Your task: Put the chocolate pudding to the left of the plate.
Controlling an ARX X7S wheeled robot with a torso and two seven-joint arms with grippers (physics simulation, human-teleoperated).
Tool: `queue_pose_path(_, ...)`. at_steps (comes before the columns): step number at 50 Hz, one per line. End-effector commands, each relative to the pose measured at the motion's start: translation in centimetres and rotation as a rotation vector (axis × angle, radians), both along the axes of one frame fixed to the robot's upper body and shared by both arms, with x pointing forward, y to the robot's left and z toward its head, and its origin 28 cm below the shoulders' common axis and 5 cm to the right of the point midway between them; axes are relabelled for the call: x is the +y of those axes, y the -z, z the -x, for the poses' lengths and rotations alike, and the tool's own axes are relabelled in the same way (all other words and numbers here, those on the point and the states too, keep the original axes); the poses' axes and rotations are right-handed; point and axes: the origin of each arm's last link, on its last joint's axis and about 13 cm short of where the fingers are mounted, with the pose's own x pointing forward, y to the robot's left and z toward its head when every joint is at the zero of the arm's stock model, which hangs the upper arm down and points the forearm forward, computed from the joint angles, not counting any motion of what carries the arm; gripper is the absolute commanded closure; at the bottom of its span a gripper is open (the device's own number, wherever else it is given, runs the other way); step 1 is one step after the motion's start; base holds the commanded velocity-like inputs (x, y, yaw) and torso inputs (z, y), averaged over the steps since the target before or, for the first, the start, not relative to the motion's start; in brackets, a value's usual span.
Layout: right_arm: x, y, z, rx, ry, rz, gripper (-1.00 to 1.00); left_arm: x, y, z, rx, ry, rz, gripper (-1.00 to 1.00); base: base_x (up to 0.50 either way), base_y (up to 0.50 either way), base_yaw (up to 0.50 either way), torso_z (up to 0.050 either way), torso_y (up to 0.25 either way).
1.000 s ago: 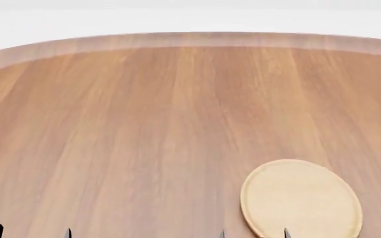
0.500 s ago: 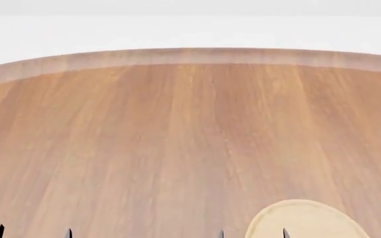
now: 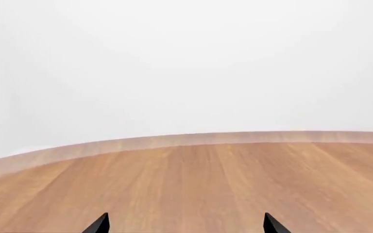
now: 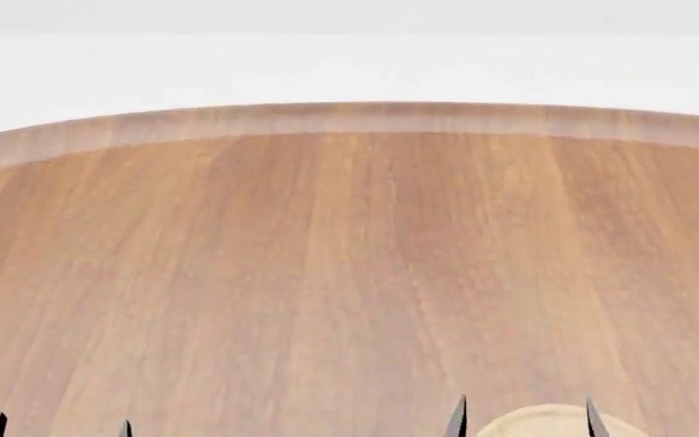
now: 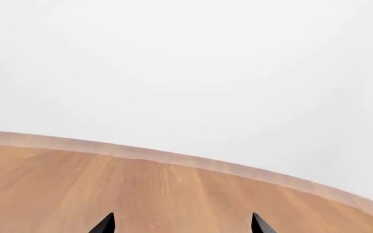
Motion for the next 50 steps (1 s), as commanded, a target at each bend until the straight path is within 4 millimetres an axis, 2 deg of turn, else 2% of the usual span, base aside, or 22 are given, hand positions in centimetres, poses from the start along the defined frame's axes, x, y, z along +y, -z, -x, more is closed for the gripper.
queue_pose_path(1, -5.1, -8.1, 0.7, -0.203, 0.196, 0.191, -1.0, 0.1, 0.0, 0.0, 0.002, 0.003, 0.006, -1.0, 0.0, 0.0, 0.0, 0.0, 0.0)
queue_pose_path(2, -5.4, -9.3, 0.7, -0.219, 0.165, 0.207, -1.0, 0.1, -0.1, -0.1, 0.003, 0.003, 0.007, -1.0, 0.0, 0.0, 0.0, 0.0, 0.0)
queue_pose_path(3, -5.9, -11.2, 0.3, -0.191, -0.014, 0.232, -1.0, 0.1, -0.1, -0.1, 0.005, 0.003, 0.009, -1.0, 0.0, 0.0, 0.0, 0.0, 0.0)
queue_pose_path(6, -7.1, -14.7, -0.2, -0.102, -0.214, 0.33, -1.0, 0.3, -0.2, -0.2, 0.005, -0.004, 0.014, -1.0, 0.0, 0.0, 0.0, 0.0, 0.0)
queue_pose_path(7, -7.2, -15.3, -0.1, -0.084, -0.243, 0.363, -1.0, 0.3, -0.3, -0.2, 0.005, -0.006, 0.015, -1.0, 0.0, 0.0, 0.0, 0.0, 0.0)
queue_pose_path(9, -8.4, -18.5, 0.8, 0.016, -0.408, 0.423, -1.0, 0.2, -0.4, -0.1, 0.003, -0.004, 0.012, -1.0, 0.0, 0.0, 0.0, 0.0, 0.0)
queue_pose_path(13, -9.8, -22.7, 2.4, 0.094, -0.566, 0.523, -1.0, 0.1, -0.4, -0.1, 0.006, -0.003, 0.009, -1.0, 0.0, 0.0, 0.0, 0.0, 0.0)
queue_pose_path(15, -10.5, -24.0, 2.7, 0.167, -0.613, 0.556, -1.0, 0.1, -0.4, 0.0, 0.005, -0.001, 0.008, -1.0, 0.0, 0.0, 0.0, 0.0, 0.0)
queue_pose_path(18, -11.1, -23.5, 2.5, 0.312, -0.653, 0.656, -1.0, 0.1, -0.3, -0.1, 0.008, 0.0, 0.007, -1.0, 0.0, 0.0, 0.0, 0.0, 0.0)
queue_pose_path(21, -11.6, -23.0, 2.1, 0.391, -0.672, 0.658, -1.0, 0.1, -0.2, -0.2, 0.011, -0.002, 0.006, -1.0, 0.0, 0.0, 0.0, 0.0, 0.0)
queue_pose_path(33, -10.9, -20.9, 1.6, 0.575, -0.814, 0.742, -1.0, 0.0, -0.1, -0.3, 0.012, 0.0, 0.003, -1.0, 0.0, 0.0, 0.0, 0.0, 0.0)
queue_pose_path(35, -10.7, -20.0, 1.6, 0.61, -0.844, 0.782, -1.0, 0.0, -0.1, -0.3, 0.013, 0.001, 0.003, -1.0, 0.0, 0.0, 0.0, 0.0, 0.0)
queue_pose_path(38, -10.6, -18.9, 1.2, 0.64, -0.873, 0.743, -1.0, 0.0, -0.2, -0.2, 0.011, 0.003, 0.002, -1.0, 0.0, 0.0, 0.0, 0.0, 0.0)
queue_pose_path(42, -10.6, -16.1, 0.2, 0.655, -0.916, 0.703, -1.0, 0.0, 0.0, -0.3, 0.013, 0.001, 0.0, -1.0, 0.0, 0.0, 0.0, 0.0, 0.0)
queue_pose_path(47, -10.3, -13.6, -0.7, 0.664, -0.949, 0.673, -1.0, -0.2, 0.1, -0.3, 0.017, 0.008, -0.007, -1.0, 0.0, 0.0, 0.0, 0.0, 0.0)
queue_pose_path(50, -9.9, -12.7, -1.2, 0.666, -0.968, 0.63, -1.0, -0.2, 0.0, -0.3, 0.018, 0.008, -0.009, -1.0, 0.0, 0.0, 0.0, 0.0, 0.0)
